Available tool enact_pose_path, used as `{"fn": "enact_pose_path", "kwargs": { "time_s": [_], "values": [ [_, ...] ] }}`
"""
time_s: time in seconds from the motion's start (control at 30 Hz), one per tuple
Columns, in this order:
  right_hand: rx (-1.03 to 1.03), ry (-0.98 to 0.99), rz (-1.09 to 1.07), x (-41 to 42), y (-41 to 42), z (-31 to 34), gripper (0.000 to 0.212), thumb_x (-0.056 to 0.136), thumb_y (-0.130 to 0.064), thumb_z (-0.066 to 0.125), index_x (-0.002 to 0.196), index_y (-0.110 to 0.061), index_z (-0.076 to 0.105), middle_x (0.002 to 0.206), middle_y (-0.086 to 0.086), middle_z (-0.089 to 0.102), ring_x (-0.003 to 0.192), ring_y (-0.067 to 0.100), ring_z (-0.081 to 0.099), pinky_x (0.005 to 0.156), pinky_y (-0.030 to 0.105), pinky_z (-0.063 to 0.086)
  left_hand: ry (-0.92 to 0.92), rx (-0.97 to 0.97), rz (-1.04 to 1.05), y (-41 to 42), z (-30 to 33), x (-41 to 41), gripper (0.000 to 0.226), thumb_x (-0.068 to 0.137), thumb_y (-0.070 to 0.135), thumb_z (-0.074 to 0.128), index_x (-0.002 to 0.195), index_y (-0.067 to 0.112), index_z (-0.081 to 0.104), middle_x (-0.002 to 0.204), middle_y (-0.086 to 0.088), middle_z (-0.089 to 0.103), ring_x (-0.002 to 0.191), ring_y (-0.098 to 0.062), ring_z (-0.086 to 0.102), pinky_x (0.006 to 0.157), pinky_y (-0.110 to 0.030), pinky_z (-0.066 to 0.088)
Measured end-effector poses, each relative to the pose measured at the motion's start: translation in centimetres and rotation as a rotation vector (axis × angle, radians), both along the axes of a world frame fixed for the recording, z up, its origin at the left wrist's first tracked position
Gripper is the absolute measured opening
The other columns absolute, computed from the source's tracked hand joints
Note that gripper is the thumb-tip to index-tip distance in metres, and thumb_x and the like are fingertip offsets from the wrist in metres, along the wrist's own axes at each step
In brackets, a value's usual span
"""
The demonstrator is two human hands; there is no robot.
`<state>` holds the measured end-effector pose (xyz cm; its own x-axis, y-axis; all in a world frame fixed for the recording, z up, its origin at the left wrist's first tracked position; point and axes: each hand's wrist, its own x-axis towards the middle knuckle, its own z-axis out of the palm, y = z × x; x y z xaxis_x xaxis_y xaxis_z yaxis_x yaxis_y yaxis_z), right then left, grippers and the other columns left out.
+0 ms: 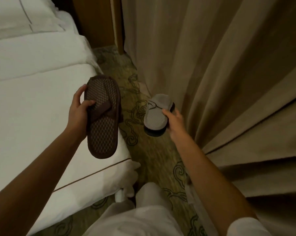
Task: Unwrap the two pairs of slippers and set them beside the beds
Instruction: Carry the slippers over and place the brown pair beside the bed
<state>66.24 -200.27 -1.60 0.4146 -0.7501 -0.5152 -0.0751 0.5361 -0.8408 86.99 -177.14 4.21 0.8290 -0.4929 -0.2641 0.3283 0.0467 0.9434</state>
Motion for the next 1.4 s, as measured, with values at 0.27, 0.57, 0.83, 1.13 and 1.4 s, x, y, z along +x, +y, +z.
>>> {"fn": "enact_pose_path", "kwargs": {
  "time_s": [0.27,0.57,0.83,1.13,1.4],
  "values": [
    [0.215,0.066,0.128,9.4,-7.0,-8.0,0.021,0.091,-0.007,0.074,0.11,-0.014,0.07,0.123,0.013,0.072,0.1,0.027,0.072,0.084,0.042,0.062,0.095,0.093,0.227,-5.0,-3.4,3.7,0.048,0.084,0.015,0.061,0.129,0.029,0.06,0.123,-0.003,0.066,0.105,-0.024,0.07,0.069,-0.031,0.061],
    [0.216,0.084,0.232,18.0,-14.9,-18.4,0.053,0.095,-0.015,0.072,0.145,-0.015,0.055,0.134,0.012,0.065,0.119,0.034,0.064,0.091,0.045,0.059,0.069,0.155,0.311,-12.2,-12.8,7.9,0.043,0.08,0.019,0.061,0.121,0.032,0.064,0.121,-0.001,0.068,0.104,-0.021,0.071,0.073,-0.031,0.061],
    [0.098,0.2,0.27,22.1,-15.8,-32.1,0.071,0.096,-0.029,0.072,0.157,-0.016,0.039,0.151,0.014,0.051,0.132,0.037,0.055,0.105,0.055,0.052,0.002,0.152,0.316,-14.0,-25.7,8.8,0.038,0.083,0.022,0.061,0.116,0.039,0.066,0.109,0.009,0.073,0.092,-0.012,0.074,0.065,-0.026,0.06],
    [0.124,0.084,0.207,24.9,-14.0,-44.5,0.069,0.101,-0.018,0.065,0.16,-0.015,0.03,0.152,0.016,0.051,0.134,0.036,0.055,0.11,0.056,0.047,0.06,-0.011,0.289,-15.5,-35.1,11.8,0.046,0.075,0.021,0.06,0.121,0.019,0.066,0.12,-0.01,0.07,0.111,-0.031,0.068,0.09,-0.049,0.059],
    [0.142,0.375,0.424,26.1,-12.8,-50.6,0.059,0.106,-0.037,0.053,0.153,-0.003,0.043,0.154,0.017,0.048,0.133,0.031,0.053,0.113,0.047,0.043,-0.002,-0.003,0.312,-13.5,-37.2,12.3,0.036,0.086,0.016,0.056,0.122,0.019,0.063,0.123,-0.01,0.067,0.113,-0.03,0.067,0.093,-0.049,0.058]
  ]
}}
